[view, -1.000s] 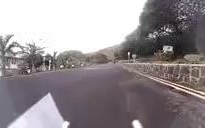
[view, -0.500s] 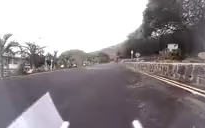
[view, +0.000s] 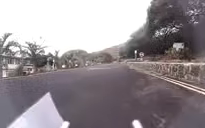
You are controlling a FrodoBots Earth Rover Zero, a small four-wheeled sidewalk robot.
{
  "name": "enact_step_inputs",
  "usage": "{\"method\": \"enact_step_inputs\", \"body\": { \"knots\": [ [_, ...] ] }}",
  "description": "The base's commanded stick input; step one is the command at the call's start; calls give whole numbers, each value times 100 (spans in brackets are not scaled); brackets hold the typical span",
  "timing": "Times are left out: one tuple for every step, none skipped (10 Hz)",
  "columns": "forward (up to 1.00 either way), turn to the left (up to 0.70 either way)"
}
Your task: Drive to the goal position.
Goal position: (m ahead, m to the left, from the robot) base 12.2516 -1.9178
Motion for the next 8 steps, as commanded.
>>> {"method": "enact_step_inputs", "body": {
  "knots": [
    [100, -15],
    [100, -40],
    [100, -40],
    [100, -40],
    [100, -40],
    [100, -40],
    [100, -40],
    [100, -5]
  ]
}}
